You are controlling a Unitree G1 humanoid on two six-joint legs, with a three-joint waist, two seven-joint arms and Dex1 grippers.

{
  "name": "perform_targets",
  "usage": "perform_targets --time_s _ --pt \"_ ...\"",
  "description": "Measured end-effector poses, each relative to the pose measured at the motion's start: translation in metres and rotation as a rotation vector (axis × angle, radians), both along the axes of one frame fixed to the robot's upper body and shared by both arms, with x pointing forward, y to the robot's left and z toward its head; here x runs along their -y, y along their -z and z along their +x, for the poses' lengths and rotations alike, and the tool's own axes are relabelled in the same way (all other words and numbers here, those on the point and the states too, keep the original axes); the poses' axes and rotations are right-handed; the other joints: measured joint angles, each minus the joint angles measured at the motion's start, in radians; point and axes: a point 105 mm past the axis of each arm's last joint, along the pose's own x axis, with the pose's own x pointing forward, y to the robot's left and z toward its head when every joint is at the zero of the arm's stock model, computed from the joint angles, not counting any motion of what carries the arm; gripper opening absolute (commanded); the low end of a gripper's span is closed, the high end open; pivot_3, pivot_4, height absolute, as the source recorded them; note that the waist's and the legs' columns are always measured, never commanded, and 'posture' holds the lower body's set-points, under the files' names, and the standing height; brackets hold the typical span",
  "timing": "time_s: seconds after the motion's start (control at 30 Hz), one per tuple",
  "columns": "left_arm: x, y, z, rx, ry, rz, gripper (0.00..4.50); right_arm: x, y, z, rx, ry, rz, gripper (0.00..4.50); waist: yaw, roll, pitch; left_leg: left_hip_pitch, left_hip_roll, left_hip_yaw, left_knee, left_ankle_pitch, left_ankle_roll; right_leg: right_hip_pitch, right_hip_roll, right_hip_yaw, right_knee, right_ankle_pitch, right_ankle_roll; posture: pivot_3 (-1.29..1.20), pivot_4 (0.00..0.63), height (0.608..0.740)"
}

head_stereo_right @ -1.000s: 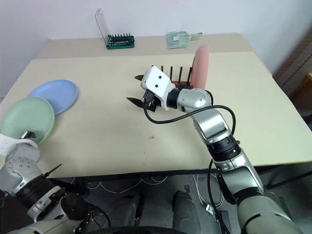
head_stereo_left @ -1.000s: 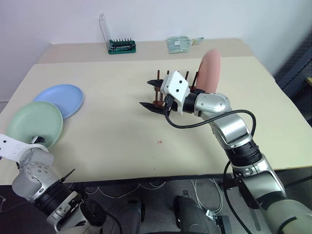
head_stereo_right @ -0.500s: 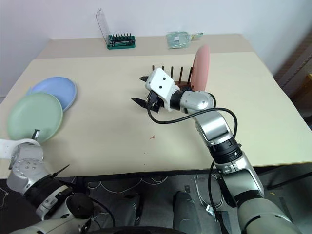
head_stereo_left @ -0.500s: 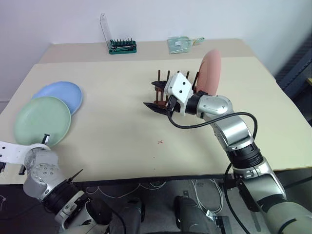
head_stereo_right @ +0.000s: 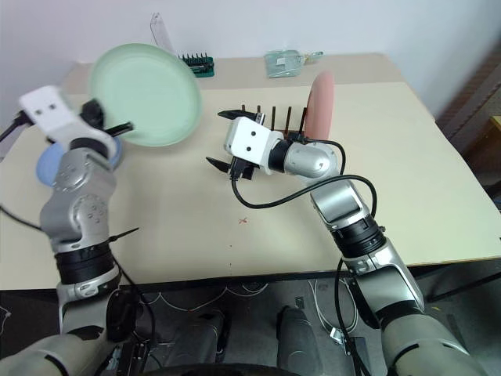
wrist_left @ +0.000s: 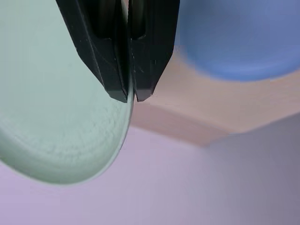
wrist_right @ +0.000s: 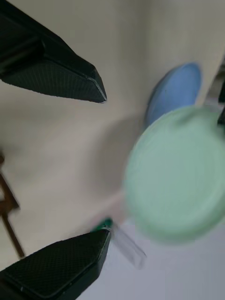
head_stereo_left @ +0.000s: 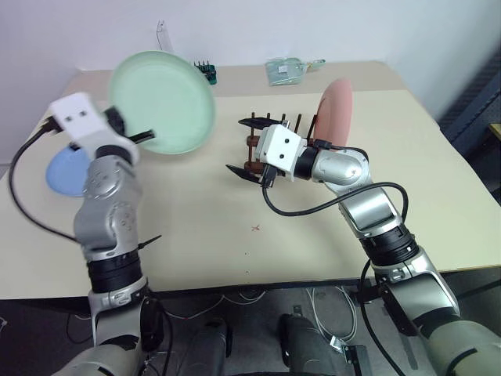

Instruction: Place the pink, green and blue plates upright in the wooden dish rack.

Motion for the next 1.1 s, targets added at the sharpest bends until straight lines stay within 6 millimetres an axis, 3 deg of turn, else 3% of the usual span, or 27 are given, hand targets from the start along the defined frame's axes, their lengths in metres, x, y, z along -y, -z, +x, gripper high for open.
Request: perform_targets --time_s 0.27,0.47,0.57,0.73,0.77,0.83,0.97,1.1 --pt "0.067 -0.006 0.012 -0.047 0.271 -0.065 0.00 -0.003 0.008 0.019 0.254 0.061 -0.176 4.46 0.003 0.000 0.000 0.000 0.000 0.000 0.000 0.003 -0.005 0.000 0.000 0.001 0.000 0.000 0.000 0.00 0.150 0.740" --pt "0.085 -0.018 0.008 -0.037 0.367 -0.060 0.00 -0.006 0.018 0.036 0.330 0.111 -0.237 4.46 0.000 0.000 0.000 0.000 0.000 0.000 0.000 0.003 -0.005 0.000 0.000 0.001 0.000 0.000 0.000 0.00 0.150 0.740" --pt "0.086 -0.021 0.005 -0.025 0.369 -0.051 0.00 -0.009 0.014 0.038 0.372 0.120 -0.233 3.22 0.002 0.000 0.000 0.000 0.000 0.000 0.000 0.003 -0.006 0.000 0.000 0.001 0.000 0.000 0.000 0.00 0.150 0.740" --pt "0.081 -0.019 0.005 -0.036 0.351 -0.065 0.00 -0.011 0.012 0.038 0.418 0.117 -0.240 0.62 0.002 0.000 0.000 0.000 0.000 0.000 0.000 0.003 -0.006 0.000 0.000 0.001 0.000 0.000 0.000 0.00 0.150 0.740" --pt "0.080 -0.019 0.005 -0.035 0.347 -0.075 0.31 -0.011 0.012 0.038 0.424 0.116 -0.244 0.09 0.002 0.000 0.000 0.000 0.000 0.000 0.000 0.003 -0.006 0.000 0.000 0.001 0.000 0.000 0.000 0.00 0.150 0.740" --pt "0.077 -0.020 0.005 -0.019 0.351 -0.126 0.96 -0.012 0.012 0.037 0.441 0.113 -0.251 0.00 0.003 0.000 0.000 0.000 0.000 0.000 0.000 0.003 -0.006 0.000 0.000 0.001 0.000 0.000 0.000 0.00 0.150 0.740" --pt "0.077 -0.040 0.000 0.098 0.396 -0.203 2.92 -0.004 0.015 0.045 0.412 0.166 -0.254 0.00 0.004 -0.001 0.001 -0.001 0.000 0.000 0.000 0.003 -0.006 0.000 0.000 0.001 -0.001 0.000 0.000 0.00 0.150 0.740" --pt "0.049 -0.072 -0.006 0.242 0.301 -0.266 2.92 0.001 0.011 0.048 0.403 0.192 -0.234 0.00 0.000 -0.001 0.001 0.000 0.000 0.000 -0.001 0.003 -0.006 0.000 0.001 0.001 0.000 0.000 0.000 0.00 0.150 0.740"
